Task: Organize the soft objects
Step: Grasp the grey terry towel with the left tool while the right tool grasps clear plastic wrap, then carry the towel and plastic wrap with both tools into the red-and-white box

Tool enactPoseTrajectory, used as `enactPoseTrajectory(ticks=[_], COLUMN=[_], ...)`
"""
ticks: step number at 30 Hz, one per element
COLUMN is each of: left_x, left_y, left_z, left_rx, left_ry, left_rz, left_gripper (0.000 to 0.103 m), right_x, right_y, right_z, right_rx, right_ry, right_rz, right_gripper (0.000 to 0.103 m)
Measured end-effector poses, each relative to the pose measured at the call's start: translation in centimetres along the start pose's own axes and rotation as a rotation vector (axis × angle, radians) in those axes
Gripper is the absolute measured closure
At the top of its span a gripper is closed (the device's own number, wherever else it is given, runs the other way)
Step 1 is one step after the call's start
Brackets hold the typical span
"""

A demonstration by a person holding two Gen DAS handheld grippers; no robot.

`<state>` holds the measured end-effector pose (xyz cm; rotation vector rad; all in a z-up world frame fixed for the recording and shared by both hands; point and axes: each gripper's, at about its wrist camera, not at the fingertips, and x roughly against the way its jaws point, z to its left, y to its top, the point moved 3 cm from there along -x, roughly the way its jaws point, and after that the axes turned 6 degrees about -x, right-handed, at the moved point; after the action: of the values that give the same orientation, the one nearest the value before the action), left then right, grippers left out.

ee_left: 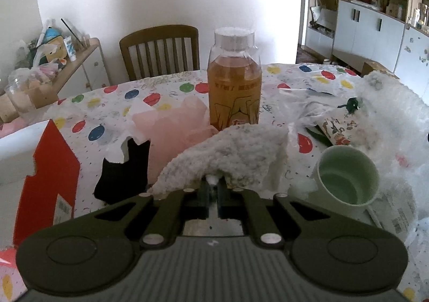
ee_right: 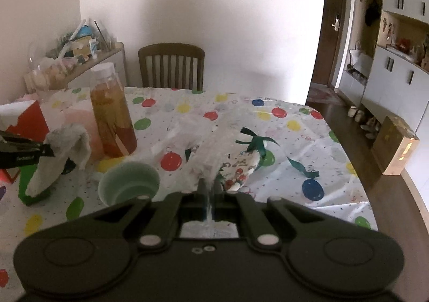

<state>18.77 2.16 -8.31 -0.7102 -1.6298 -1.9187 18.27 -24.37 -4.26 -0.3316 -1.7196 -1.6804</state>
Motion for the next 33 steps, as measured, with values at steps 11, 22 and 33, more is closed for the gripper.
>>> enactPoseTrajectory(ticks=[11,22,33], left_x=[4.8,10.2,14.5], left_y=[-0.2,0.0,-0.4], left_z=[0.9,4.8,12.6], left_rx=[0.056,0.13,0.185], left_ry=[-0.032,-0.041,0.0], left_rz=[-0.014,-0.049,-0.085], left_gripper=[0.098,0.098,0.098], right_x=[5.1,6.3,5.3], right_y=[1.2,3.5,5.6], right_z=[1.0,8.1,17.4], right_rx=[0.039,0.104,0.148], right_ry=[0.13,0.348,0.481], right_rz=[-0.014,-0.01,0.01], right_gripper=[0.101,0.101,0.101])
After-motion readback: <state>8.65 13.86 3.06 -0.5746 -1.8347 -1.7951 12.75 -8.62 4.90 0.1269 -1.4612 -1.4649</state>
